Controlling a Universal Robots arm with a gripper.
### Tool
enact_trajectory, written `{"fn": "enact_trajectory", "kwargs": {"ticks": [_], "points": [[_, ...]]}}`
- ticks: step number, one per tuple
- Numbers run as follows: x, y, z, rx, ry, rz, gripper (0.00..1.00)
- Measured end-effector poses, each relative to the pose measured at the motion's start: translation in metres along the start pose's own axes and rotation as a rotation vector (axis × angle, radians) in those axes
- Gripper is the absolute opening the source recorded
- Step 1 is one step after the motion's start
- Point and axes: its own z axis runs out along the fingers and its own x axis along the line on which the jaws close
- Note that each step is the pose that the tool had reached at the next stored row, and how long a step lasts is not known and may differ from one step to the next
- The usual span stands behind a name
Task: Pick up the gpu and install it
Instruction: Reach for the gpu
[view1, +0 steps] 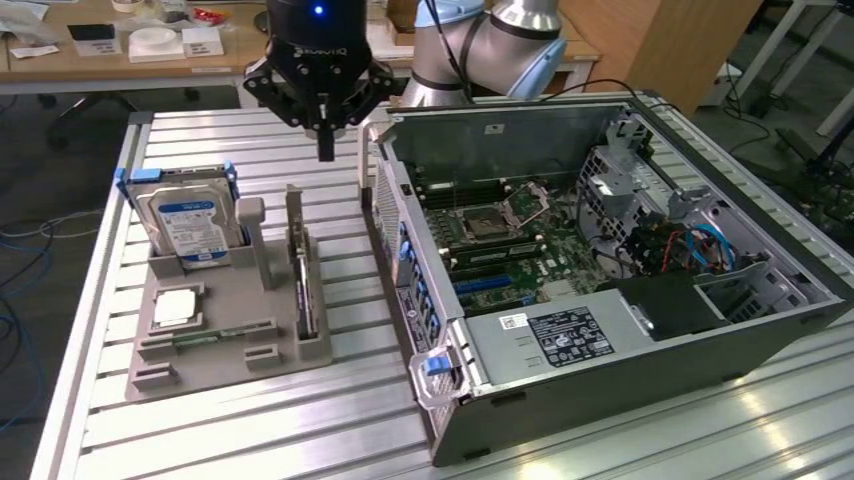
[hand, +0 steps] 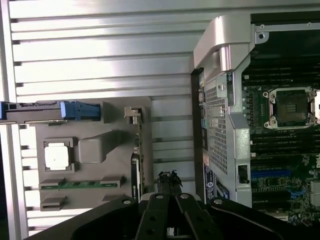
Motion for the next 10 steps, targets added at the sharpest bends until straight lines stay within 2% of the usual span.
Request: {"fn": "enact_trajectory", "kwargs": {"ticks": [10], "points": [[0.016, -0.0045, 0.0012, 0.0002, 0.0027, -0.006, 0.11]]}}
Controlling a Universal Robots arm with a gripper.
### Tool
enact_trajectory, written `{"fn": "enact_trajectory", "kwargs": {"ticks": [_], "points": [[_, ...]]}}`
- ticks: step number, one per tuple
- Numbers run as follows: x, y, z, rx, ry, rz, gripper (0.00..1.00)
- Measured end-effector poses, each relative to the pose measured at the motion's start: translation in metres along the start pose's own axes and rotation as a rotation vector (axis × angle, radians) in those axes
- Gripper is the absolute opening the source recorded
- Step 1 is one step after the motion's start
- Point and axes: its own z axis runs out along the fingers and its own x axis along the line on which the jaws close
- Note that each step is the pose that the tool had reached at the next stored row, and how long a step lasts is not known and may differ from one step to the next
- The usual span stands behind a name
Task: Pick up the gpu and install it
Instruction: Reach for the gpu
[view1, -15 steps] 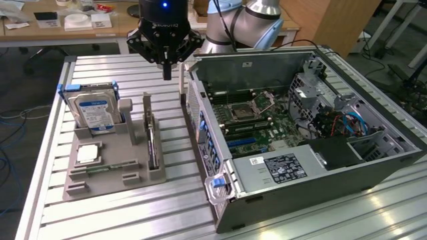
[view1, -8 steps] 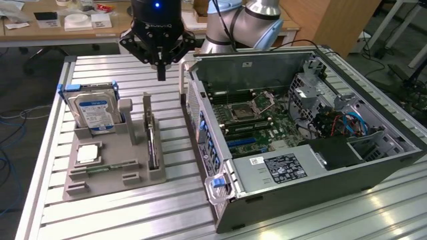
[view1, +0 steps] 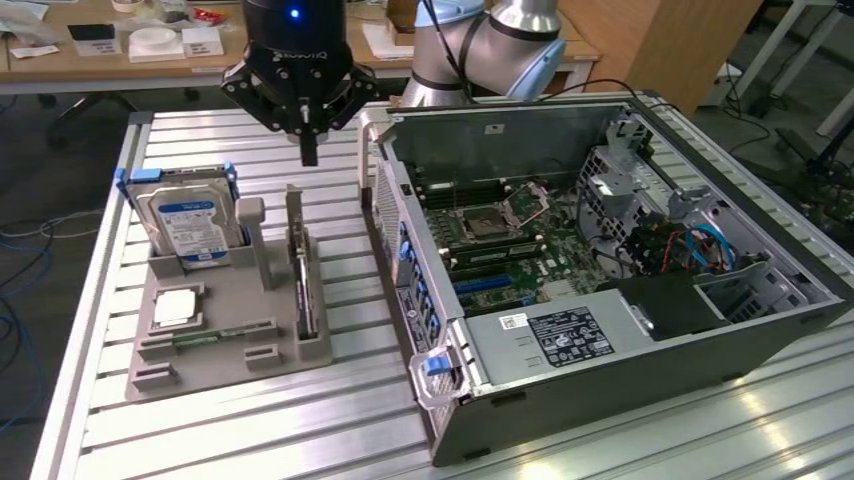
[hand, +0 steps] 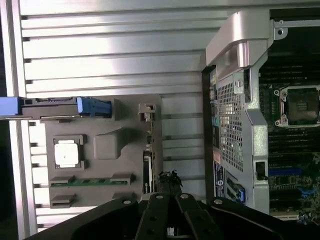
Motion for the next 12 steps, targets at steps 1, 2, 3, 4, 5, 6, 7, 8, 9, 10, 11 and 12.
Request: {"fn": "enact_trajectory", "kwargs": {"ticks": [1, 2, 3, 4, 5, 6, 7, 8, 9, 10, 11, 12], "points": [[0.001, -0.0004, 0.0003, 0.0001, 0.0004, -0.007, 0.11], [0.002, -0.0009, 0.0011, 0.0001, 0.0009, -0.022, 0.11], [0.003, -0.0012, 0.0014, 0.0001, 0.0013, -0.031, 0.11], [0.003, -0.0015, 0.0016, 0.0003, 0.0018, -0.039, 0.11], [0.004, -0.0016, 0.0017, 0.0003, 0.0022, -0.047, 0.11], [0.005, -0.0018, 0.0019, 0.0003, 0.0024, -0.054, 0.11], [0.007, -0.0019, 0.0021, 0.0003, 0.0026, -0.059, 0.11], [0.009, -0.0021, 0.0022, 0.0004, 0.0028, -0.062, 0.11], [0.011, -0.0022, 0.0024, 0.0004, 0.0029, -0.066, 0.11], [0.013, -0.0025, 0.0025, 0.0004, 0.003, -0.068, 0.11], [0.015, -0.0027, 0.0027, 0.0004, 0.0031, -0.071, 0.11], [0.018, -0.0029, 0.0029, 0.0003, 0.0031, -0.073, 0.11]]}}
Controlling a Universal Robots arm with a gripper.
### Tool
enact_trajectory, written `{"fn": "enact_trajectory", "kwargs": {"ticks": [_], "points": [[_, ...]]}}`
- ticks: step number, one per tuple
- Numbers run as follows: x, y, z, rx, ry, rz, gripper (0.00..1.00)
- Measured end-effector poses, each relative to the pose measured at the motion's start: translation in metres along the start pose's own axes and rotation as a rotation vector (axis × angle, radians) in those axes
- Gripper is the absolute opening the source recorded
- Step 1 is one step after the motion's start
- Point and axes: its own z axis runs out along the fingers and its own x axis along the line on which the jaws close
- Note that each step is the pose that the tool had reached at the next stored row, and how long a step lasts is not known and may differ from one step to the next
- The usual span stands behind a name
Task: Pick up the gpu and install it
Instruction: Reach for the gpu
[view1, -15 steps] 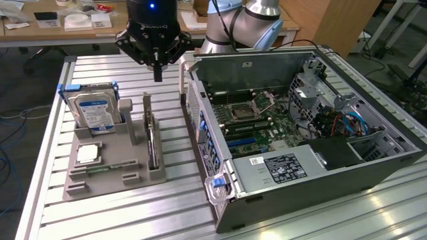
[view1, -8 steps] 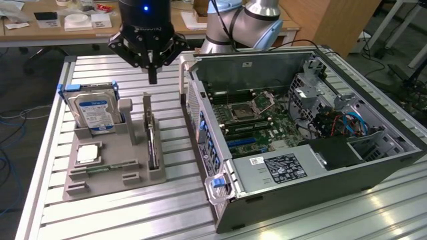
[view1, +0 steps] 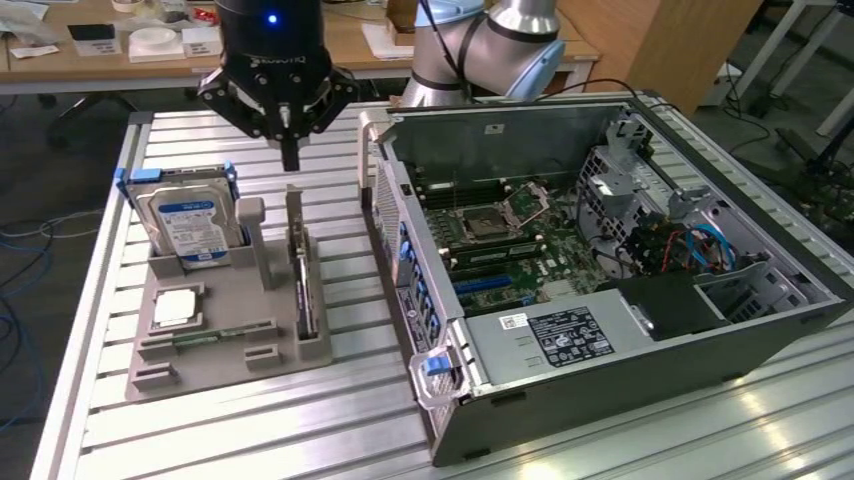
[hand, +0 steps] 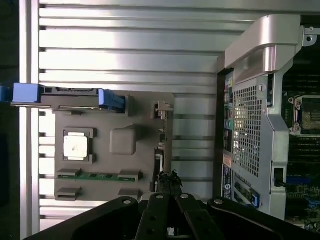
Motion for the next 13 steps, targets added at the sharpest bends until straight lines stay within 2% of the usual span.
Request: {"fn": "enact_trajectory", "kwargs": {"ticks": [7, 13], "points": [[0.018, -0.0002, 0.0009, 0.0001, 0.0006, -0.012, 0.11], [0.022, -0.0048, 0.0016, 0.0001, 0.0016, -0.016, 0.11]]}}
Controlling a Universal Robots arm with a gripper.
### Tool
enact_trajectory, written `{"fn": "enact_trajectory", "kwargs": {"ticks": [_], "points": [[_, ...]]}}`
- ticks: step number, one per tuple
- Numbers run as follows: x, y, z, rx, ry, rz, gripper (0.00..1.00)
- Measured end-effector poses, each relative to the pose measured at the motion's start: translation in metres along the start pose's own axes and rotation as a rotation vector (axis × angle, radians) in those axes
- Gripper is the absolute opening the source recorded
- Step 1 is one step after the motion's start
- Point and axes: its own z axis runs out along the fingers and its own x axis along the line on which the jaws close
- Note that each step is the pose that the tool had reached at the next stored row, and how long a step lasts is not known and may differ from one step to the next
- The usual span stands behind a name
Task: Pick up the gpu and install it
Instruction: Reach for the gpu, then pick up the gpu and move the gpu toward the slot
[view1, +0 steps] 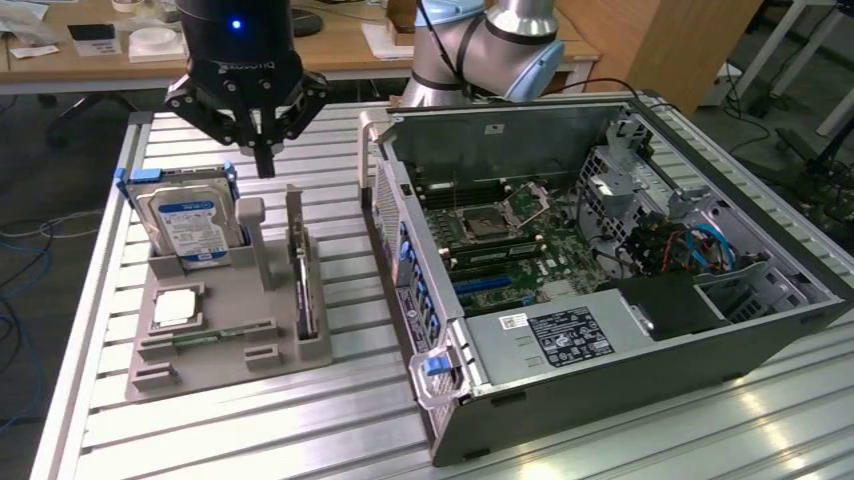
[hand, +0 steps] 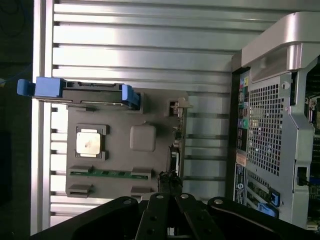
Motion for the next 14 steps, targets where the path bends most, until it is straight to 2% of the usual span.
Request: {"fn": "enact_trajectory", "kwargs": {"ticks": [5, 14], "points": [[-0.0007, -0.0041, 0.0009, -0.0001, 0.0021, 0.0, 0.11], [-0.0009, -0.0043, 0.001, 0.0, 0.0026, 0.0, 0.11]]}}
